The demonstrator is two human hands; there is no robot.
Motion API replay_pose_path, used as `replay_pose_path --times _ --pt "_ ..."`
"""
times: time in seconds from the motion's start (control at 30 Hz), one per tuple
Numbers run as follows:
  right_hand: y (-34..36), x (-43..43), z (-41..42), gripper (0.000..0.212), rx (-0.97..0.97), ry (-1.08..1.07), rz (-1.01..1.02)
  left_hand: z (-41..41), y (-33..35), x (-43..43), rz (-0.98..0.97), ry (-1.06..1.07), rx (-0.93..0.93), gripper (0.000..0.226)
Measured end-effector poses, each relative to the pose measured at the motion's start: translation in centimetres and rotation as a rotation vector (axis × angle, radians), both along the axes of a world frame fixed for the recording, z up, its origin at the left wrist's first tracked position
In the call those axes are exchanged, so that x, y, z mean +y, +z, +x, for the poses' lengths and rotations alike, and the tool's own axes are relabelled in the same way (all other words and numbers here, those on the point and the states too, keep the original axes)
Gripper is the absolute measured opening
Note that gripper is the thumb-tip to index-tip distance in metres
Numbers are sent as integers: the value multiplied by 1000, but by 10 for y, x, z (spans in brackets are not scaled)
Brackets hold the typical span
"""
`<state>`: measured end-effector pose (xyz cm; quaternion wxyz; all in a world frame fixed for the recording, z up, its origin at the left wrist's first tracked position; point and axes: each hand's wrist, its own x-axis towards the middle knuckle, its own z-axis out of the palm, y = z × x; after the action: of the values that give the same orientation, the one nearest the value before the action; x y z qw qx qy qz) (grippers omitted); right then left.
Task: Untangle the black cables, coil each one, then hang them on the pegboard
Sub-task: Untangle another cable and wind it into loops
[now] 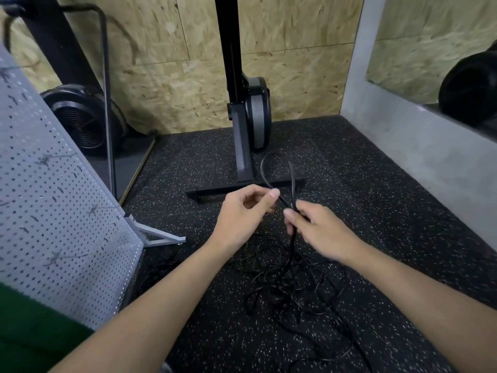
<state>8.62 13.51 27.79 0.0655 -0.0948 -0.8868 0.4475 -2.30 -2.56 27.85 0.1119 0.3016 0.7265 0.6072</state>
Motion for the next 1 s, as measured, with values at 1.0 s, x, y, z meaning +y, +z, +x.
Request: replay_pose_path --times 1.0 --pt "15 22 24 23 -190 -36 168 -1 -14 -17 -382 -161 665 14"
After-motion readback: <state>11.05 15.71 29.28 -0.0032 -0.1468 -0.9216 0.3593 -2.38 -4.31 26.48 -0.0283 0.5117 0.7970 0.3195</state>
